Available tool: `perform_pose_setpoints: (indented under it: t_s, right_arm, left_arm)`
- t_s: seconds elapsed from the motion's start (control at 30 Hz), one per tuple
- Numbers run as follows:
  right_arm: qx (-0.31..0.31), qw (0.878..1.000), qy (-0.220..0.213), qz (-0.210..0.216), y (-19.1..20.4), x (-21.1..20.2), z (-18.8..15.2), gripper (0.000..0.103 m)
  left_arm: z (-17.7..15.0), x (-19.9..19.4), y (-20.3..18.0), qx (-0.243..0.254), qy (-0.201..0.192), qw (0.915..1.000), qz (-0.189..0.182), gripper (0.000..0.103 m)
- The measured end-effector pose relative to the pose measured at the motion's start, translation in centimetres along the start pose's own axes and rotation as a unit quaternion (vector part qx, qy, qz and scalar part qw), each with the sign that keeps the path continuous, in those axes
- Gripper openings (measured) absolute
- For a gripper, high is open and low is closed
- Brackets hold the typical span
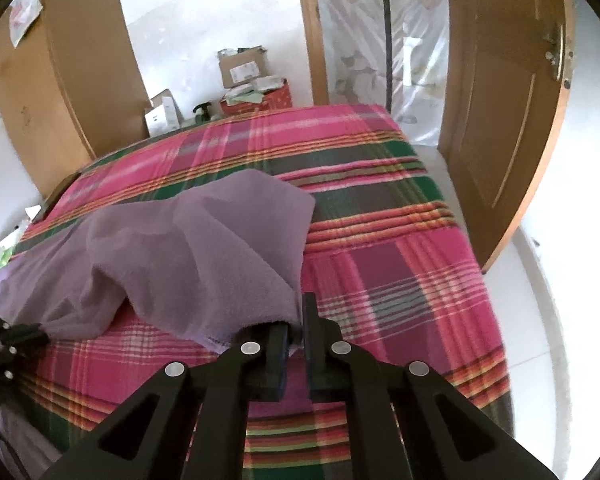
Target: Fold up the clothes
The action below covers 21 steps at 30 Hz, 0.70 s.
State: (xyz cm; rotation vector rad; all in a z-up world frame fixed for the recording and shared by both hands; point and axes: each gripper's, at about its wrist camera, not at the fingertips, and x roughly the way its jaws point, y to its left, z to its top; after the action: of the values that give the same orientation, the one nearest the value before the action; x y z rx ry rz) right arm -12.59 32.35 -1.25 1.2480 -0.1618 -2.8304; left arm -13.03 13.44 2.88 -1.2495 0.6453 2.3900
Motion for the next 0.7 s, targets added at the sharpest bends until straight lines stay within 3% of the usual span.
perform_pose_setpoints:
  t_s: [0.13, 0.37, 0.53, 0.7]
  right_arm:
    - [-0.003, 1.000, -0.010, -0.020, -0.8, -0.5, 0.6, 0.006]
    - [-0.045, 0.996, -0.025, -0.067, -0.9, -0.8, 1.7, 0.006]
    - [-0.120, 0.983, -0.058, -0.124, 0.5, -1.6, 2.6, 0.006]
    - [-0.193, 0.958, -0.107, -0.184, 3.0, -2.6, 2.8, 0.006]
  left_arm:
    - [0.2, -1.3, 1.7, -0.026, -0.016, 0.9994, -0.018, 0.004]
    - [-0.1, -3.3, 2.3, -0.024, -0.037, 0.9974, -0.057, 0.004]
    - [-0.1, -4.4, 2.8, -0.035, -0.052, 0.9957, -0.068, 0.004]
    - [-0.2, -4.8, 4.4, -0.067, -0.057, 0.9937, -0.069, 0.004]
